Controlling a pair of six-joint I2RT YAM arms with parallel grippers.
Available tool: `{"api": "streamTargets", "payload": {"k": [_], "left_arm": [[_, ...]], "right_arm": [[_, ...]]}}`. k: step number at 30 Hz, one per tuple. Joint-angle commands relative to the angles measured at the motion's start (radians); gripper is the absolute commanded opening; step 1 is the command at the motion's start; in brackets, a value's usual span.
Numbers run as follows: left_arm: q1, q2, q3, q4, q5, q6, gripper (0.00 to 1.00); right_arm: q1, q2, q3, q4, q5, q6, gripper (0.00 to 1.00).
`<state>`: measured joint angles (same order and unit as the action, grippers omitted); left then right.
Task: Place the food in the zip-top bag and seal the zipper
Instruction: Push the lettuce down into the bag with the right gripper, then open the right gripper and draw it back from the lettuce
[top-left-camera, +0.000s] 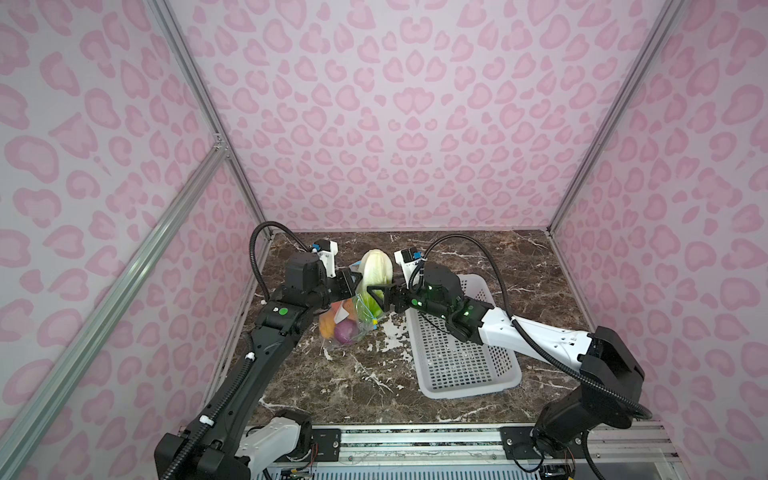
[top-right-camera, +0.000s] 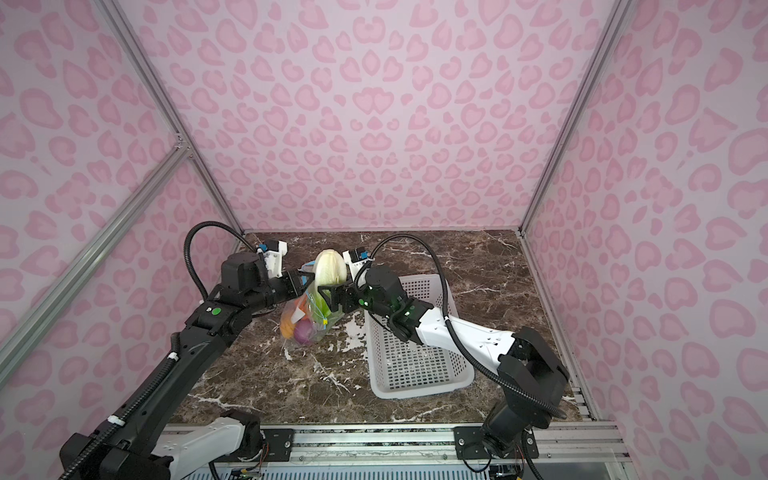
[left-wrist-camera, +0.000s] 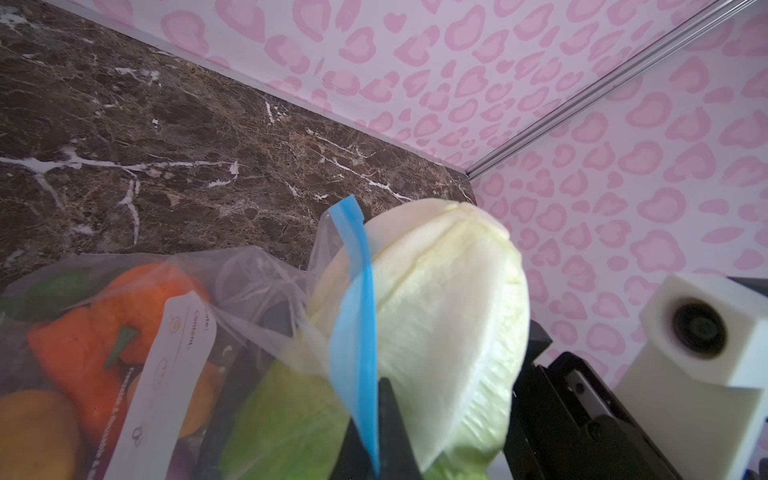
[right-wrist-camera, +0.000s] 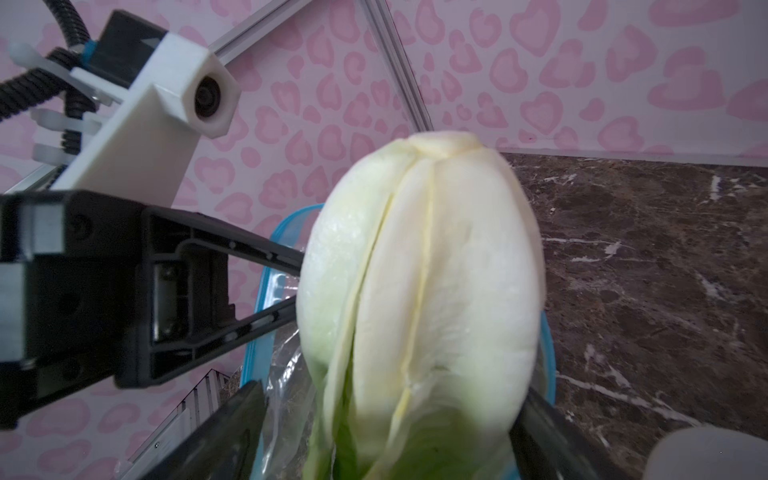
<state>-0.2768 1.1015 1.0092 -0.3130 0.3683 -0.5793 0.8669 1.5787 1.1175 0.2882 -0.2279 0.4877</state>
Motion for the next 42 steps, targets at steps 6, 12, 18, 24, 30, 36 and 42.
{"api": "streamTargets", "payload": {"k": [6,12,18,24,30,36,42], "left_arm": [[0.001,-0.005,-0.005,0.058,-0.006,-0.004,0.02],[0.001,-0.006,-0.006,0.059,-0.007,-0.002,0.03],[0.001,-0.003,-0.006,0.06,-0.006,-0.004,0.03],[0.002,-0.002,-0.009,0.068,-0.003,-0.005,0.02],[0.001,-0.003,-0.015,0.072,-0.005,-0.004,0.03],[0.002,-0.004,-0.016,0.077,-0.001,-0.007,0.03],[0.001,-0.008,-0.02,0.08,-0.001,-0.008,0.03]], "right_arm": [[-0.027,-0.022,-0.007,-0.107,-0.005,-0.02,0.87],[-0.055,-0.063,-0.013,-0.145,0.0,-0.002,0.81],[-0.106,-0.141,-0.02,-0.215,-0.042,0.061,0.66],[-0.108,-0.127,-0.022,-0.224,-0.065,0.137,0.43],[-0.096,-0.062,0.01,-0.211,-0.139,0.207,0.46],[-0.08,-0.022,0.013,-0.2,-0.143,0.235,0.47],[-0.08,0.018,0.019,-0.206,-0.152,0.251,0.41]]}}
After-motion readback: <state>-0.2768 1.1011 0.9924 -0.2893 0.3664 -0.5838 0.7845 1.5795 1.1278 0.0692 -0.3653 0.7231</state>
